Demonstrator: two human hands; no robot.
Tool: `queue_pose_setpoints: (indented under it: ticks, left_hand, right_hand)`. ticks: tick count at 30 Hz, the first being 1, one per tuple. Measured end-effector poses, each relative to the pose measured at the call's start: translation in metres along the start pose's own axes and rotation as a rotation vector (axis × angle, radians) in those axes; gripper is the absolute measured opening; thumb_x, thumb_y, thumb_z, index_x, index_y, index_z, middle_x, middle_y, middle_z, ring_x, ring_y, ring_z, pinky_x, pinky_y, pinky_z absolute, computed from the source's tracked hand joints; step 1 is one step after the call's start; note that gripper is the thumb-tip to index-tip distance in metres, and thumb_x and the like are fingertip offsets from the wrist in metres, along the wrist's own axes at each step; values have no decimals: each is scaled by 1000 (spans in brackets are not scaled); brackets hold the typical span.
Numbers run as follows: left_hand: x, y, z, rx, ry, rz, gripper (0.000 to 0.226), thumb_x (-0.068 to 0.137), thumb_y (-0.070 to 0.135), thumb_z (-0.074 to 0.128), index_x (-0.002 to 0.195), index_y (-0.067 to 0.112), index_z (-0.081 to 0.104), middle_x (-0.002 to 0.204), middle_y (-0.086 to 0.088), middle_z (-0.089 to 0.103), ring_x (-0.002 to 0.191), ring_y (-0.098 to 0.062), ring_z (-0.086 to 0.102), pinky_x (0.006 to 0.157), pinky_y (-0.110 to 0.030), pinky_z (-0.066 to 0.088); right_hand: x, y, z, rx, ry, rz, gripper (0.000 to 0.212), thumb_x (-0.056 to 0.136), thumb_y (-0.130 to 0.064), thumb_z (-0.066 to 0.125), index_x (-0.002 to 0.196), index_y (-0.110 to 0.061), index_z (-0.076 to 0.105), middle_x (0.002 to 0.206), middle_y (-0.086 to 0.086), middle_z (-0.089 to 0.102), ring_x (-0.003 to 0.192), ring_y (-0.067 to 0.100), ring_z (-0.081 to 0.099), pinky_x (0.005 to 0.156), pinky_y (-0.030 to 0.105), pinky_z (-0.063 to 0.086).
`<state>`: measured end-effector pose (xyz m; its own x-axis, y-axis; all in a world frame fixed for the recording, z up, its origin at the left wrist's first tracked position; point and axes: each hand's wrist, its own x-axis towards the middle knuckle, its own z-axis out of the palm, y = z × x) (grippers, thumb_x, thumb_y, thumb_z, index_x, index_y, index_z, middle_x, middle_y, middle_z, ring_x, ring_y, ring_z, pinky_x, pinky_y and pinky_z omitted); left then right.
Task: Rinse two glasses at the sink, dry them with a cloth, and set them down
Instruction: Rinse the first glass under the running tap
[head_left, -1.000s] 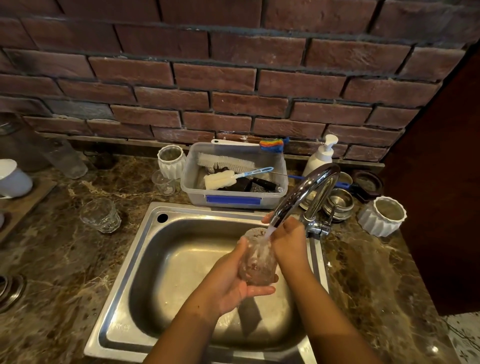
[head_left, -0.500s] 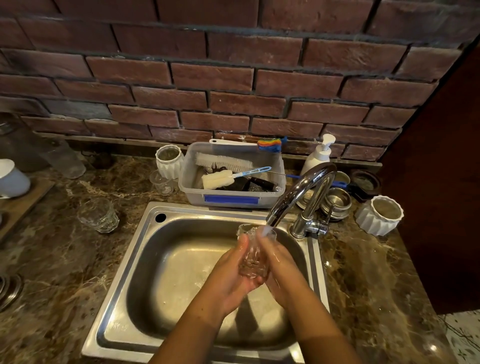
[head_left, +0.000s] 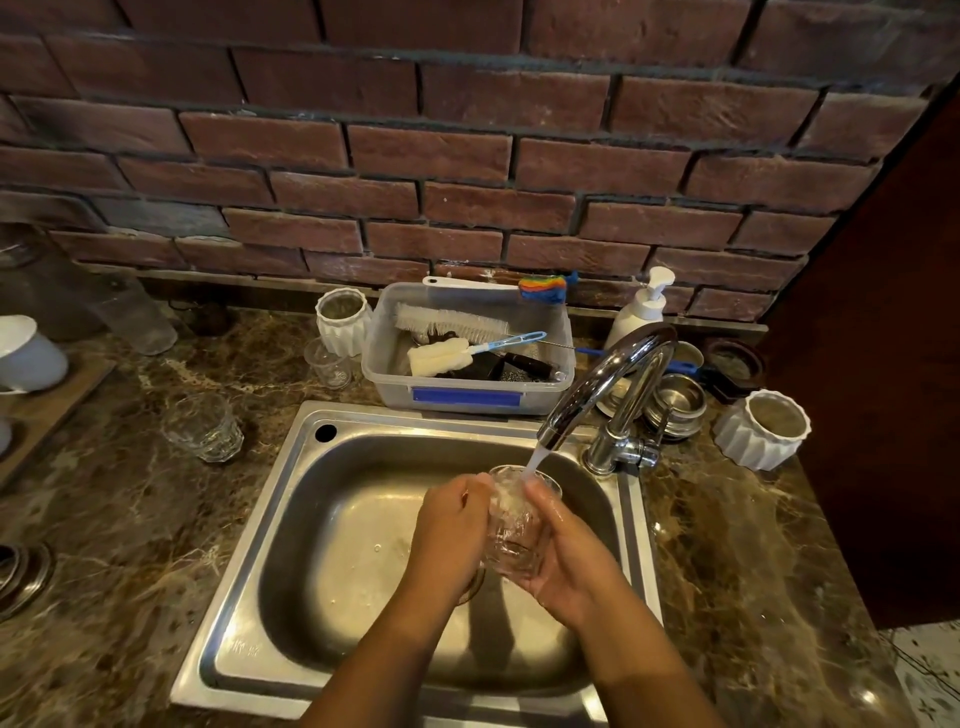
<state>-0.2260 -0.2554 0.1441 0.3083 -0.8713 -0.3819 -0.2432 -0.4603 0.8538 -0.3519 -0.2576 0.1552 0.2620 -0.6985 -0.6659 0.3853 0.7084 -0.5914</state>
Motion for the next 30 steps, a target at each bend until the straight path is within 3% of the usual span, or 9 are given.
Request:
queue_pose_setpoints:
  ticks: [6, 10, 13, 16, 19, 22, 25, 28, 30]
  left_hand:
    - [-11, -15, 3, -209, -169, -285, 53, 108, 49, 30, 102, 24, 77, 97, -6, 80, 96, -25, 75, 98, -46, 56]
    - [-16, -23, 0, -329, -223, -375, 58, 107, 52, 34, 111, 12, 76, 102, -14, 79, 100, -29, 76, 100, -51, 55]
    - [-14, -19, 2, -449, -231, -375, 57, 108, 49, 34, 109, 11, 76, 105, -13, 79, 104, -28, 74, 98, -49, 55]
    - [-9, -11, 3, -532, -214, -332, 50, 108, 46, 34, 110, 19, 77, 106, -3, 80, 110, -21, 71, 85, -38, 53]
    - [-5, -5, 1, -629, -179, -304, 49, 108, 46, 36, 118, 17, 75, 111, -6, 79, 114, -23, 70, 95, -38, 54]
    - [-5, -5, -2, -673, -188, -264, 49, 108, 46, 36, 122, 18, 73, 117, -6, 77, 116, -25, 70, 105, -43, 52]
    - [-6, -9, -2, -612, -204, -158, 39, 108, 41, 41, 125, 25, 72, 124, -2, 74, 122, -21, 65, 108, -48, 49]
    - [-8, -9, -1, -612, -196, -108, 34, 107, 37, 43, 124, 29, 72, 123, 3, 74, 122, -15, 65, 104, -41, 51]
    - [-7, -8, -3, -652, -177, -110, 34, 104, 40, 46, 120, 30, 74, 118, 2, 76, 114, -15, 70, 90, -32, 57]
  right_hand:
    - [-4, 31, -6, 76, 17, 159, 51, 84, -44, 72, 122, -10, 69, 116, 22, 73, 104, 39, 72, 86, 50, 59]
    - [-6, 37, -12, -91, 7, 74, 51, 83, -37, 76, 123, -7, 68, 114, 23, 73, 104, 36, 72, 87, 48, 60]
    - [-6, 29, -8, -291, 96, -133, 62, 74, -28, 86, 127, -16, 56, 112, 10, 75, 103, 28, 73, 90, 51, 59]
    - [-4, 14, 0, -576, 176, -360, 70, 70, -18, 89, 124, -33, 48, 113, -5, 69, 106, 16, 68, 88, 41, 58]
    - [1, 7, 0, -733, 108, -436, 84, 68, -20, 89, 135, -39, 42, 123, -13, 64, 113, 7, 61, 93, 30, 54]
    - [3, 7, -12, -778, -12, -423, 79, 68, -22, 91, 131, -44, 48, 116, -24, 66, 110, -1, 64, 89, 23, 58]
    - [5, 4, -18, -740, 0, -488, 72, 69, -17, 91, 123, -44, 51, 110, -31, 66, 104, -9, 63, 79, 10, 54]
    - [9, 7, -15, -697, 34, -544, 78, 69, -19, 90, 130, -41, 48, 115, -25, 66, 108, -5, 63, 81, 12, 54]
    - [10, 12, -12, -730, -14, -511, 87, 67, -26, 91, 138, -38, 44, 125, -15, 65, 116, 3, 63, 92, 24, 57]
